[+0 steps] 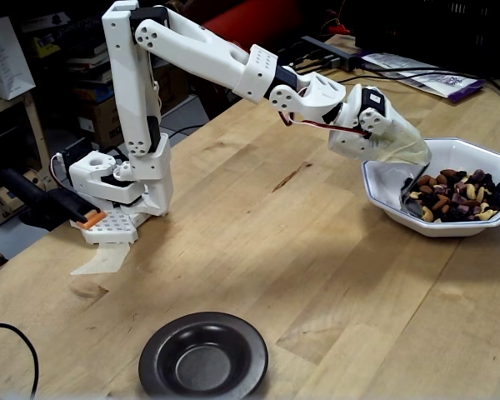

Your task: Use spoon to transfer food from the white bowl to brown plate

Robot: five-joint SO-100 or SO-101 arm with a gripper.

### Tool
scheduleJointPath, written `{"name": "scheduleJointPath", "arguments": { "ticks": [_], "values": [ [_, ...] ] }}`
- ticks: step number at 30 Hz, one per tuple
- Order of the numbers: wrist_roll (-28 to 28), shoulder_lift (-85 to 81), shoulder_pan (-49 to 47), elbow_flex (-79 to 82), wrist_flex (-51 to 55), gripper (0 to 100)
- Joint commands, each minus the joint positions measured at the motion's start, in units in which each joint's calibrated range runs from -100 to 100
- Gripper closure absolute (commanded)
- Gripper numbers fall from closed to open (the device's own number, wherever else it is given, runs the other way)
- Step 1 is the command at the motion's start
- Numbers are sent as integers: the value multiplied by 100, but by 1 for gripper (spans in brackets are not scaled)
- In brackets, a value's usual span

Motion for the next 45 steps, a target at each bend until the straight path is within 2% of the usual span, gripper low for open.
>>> {"name": "scheduleJointPath", "arguments": {
  "ticks": [1,15,23,33,45],
  "values": [
    [-24,-118,15,-2,-34,96],
    [-29,-204,52,467,-42,96],
    [-29,-1214,15,1087,-74,96],
    [-29,-1317,15,1671,-1062,96],
    [-29,-743,30,1768,-1544,96]
  ]
}}
